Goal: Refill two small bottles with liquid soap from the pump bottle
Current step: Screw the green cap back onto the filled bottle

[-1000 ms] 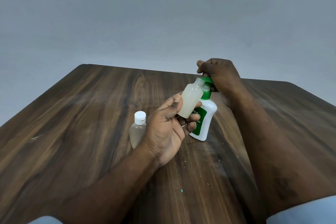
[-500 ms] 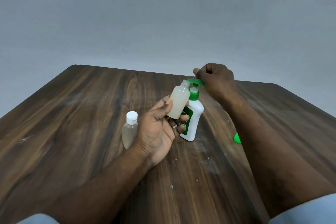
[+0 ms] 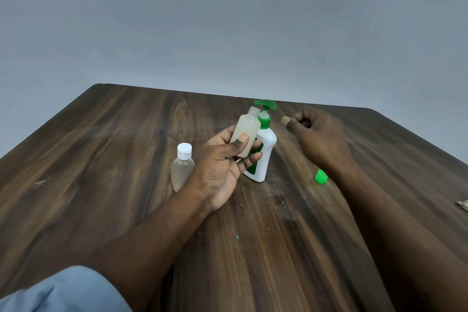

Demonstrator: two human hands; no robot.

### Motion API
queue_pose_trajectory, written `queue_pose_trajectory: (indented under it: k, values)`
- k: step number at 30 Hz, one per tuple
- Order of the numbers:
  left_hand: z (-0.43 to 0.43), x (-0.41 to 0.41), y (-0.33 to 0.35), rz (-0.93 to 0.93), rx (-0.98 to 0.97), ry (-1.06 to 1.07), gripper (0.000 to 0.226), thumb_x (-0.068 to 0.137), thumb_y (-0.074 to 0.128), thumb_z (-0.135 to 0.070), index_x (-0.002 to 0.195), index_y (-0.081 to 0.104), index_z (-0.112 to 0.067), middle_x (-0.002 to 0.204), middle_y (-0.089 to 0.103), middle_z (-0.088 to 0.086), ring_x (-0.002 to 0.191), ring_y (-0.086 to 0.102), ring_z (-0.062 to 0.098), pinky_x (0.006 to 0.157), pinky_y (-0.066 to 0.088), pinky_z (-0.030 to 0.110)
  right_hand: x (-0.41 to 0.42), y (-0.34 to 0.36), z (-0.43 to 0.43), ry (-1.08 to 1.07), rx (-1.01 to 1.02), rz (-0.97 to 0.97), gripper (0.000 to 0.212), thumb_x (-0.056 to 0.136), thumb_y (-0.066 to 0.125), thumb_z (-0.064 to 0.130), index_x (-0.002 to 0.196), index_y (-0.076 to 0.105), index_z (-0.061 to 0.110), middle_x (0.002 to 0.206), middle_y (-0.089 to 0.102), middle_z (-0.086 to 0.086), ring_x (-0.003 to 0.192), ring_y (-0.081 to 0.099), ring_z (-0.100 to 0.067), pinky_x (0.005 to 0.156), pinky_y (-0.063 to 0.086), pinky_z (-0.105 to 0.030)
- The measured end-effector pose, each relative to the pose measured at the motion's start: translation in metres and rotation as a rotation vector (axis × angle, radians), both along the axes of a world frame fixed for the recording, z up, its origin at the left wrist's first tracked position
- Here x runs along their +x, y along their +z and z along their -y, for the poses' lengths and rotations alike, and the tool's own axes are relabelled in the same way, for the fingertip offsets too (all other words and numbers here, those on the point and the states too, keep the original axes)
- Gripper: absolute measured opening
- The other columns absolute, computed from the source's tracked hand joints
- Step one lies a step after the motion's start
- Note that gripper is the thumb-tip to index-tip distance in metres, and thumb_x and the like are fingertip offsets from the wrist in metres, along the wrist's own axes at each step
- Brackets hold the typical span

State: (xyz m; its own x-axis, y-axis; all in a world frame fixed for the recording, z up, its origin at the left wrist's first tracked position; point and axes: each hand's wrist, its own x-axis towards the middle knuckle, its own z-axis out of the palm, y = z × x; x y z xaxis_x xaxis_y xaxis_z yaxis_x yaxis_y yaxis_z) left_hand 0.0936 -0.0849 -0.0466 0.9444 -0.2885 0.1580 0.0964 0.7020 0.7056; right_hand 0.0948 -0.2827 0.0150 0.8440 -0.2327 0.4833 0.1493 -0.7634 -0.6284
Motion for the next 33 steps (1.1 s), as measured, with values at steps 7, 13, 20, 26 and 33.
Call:
queue_pose_trajectory:
  k: [7, 13, 20, 26, 33]
  values:
    - [0.005, -0.003, -0.003, 0.123, 0.194, 0.109, 0.037, 0.086, 0.071, -0.011, 0.123, 0.067, -0.01, 0.113, 0.076, 0.006, 0.106, 0.067, 0.019, 0.098, 0.052, 0.041, -0.032, -0.021, 0.028, -0.068, -0.239, -0.022, 0.022, 0.092, 0.075, 0.037, 0.076, 0.063, 0.028, 0.076, 0.063, 0.011, 0.071, 0.058, -0.008, 0.058, 0.035, -0.027]
    - [0.005, -0.004, -0.004, 0.231, 0.421, 0.205, 0.03, 0.09, 0.076, -0.004, 0.115, 0.067, -0.018, 0.112, 0.078, 0.004, 0.102, 0.07, 0.016, 0.093, 0.057, 0.034, -0.032, -0.049, 0.066, -0.113, -0.386, -0.206, 0.016, 0.089, 0.076, 0.042, 0.099, 0.072, 0.03, 0.106, 0.069, 0.002, 0.095, 0.064, -0.02, 0.071, 0.041, -0.03]
    - [0.008, -0.007, -0.008, 0.36, 0.574, 0.19, 0.045, 0.078, 0.088, -0.002, 0.11, 0.064, -0.024, 0.095, 0.075, -0.007, 0.086, 0.066, 0.011, 0.076, 0.059, 0.025, -0.029, -0.069, 0.077, -0.139, -0.415, -0.296, 0.018, 0.089, 0.079, 0.035, 0.105, 0.071, 0.031, 0.106, 0.062, 0.006, 0.1, 0.06, -0.021, 0.078, 0.039, -0.027]
    - [0.009, -0.007, -0.012, 0.445, 0.712, 0.188, 0.051, 0.076, 0.092, -0.011, 0.118, 0.065, -0.024, 0.102, 0.076, -0.005, 0.084, 0.067, 0.003, 0.077, 0.055, 0.021, -0.03, -0.066, 0.074, -0.105, -0.342, -0.31, 0.019, 0.092, 0.079, 0.026, 0.093, 0.064, 0.037, 0.105, 0.064, 0.008, 0.089, 0.057, -0.007, 0.063, 0.034, -0.013]
    - [0.008, -0.008, -0.016, 0.532, 0.87, 0.213, 0.047, 0.073, 0.094, -0.019, 0.112, 0.07, -0.03, 0.103, 0.075, -0.01, 0.087, 0.068, 0.001, 0.077, 0.054, 0.02, -0.038, -0.067, 0.051, -0.052, -0.29, -0.263, 0.02, 0.091, 0.081, 0.03, 0.091, 0.064, 0.04, 0.097, 0.07, 0.012, 0.087, 0.066, -0.005, 0.07, 0.05, -0.024]
